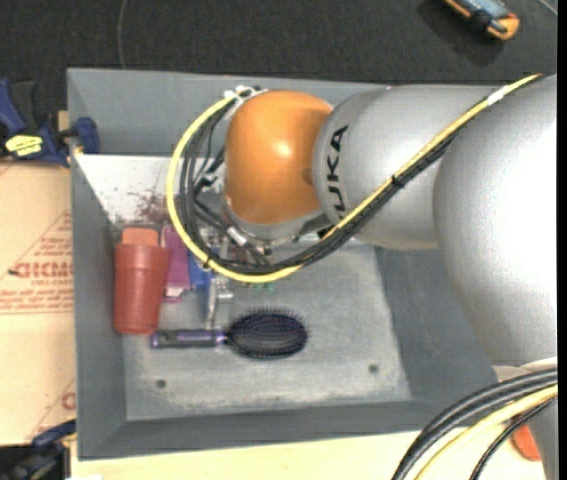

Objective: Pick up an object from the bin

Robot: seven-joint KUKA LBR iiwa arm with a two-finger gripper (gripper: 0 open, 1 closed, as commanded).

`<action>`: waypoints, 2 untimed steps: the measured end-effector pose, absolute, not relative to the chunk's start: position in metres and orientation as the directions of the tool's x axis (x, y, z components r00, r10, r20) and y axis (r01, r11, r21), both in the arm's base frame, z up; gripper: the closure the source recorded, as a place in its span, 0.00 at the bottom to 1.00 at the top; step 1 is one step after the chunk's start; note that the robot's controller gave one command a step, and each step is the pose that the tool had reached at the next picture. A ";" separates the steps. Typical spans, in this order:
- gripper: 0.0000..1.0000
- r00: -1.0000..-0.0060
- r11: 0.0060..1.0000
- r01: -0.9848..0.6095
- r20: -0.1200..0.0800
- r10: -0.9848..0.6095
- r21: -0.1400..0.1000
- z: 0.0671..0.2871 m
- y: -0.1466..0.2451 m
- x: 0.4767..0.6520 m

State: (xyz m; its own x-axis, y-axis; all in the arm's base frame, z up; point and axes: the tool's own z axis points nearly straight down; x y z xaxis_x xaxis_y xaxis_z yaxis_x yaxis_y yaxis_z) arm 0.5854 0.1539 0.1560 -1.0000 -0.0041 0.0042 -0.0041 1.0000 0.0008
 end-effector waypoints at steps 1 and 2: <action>0.00 -1.000 1.000 0.000 -0.003 0.000 0.002 0.160 0.153 0.587; 0.00 -0.996 0.996 -0.092 0.000 -0.092 0.001 0.069 0.085 0.527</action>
Offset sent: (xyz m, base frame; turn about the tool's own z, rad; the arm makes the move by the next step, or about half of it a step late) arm -0.0586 -0.0672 -0.0860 -0.0916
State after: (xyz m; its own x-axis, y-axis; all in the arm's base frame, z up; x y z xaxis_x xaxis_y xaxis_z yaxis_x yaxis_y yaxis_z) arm 0.5268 0.0849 0.0695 -0.9957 -0.0924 -0.0005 -0.0924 0.9957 0.0007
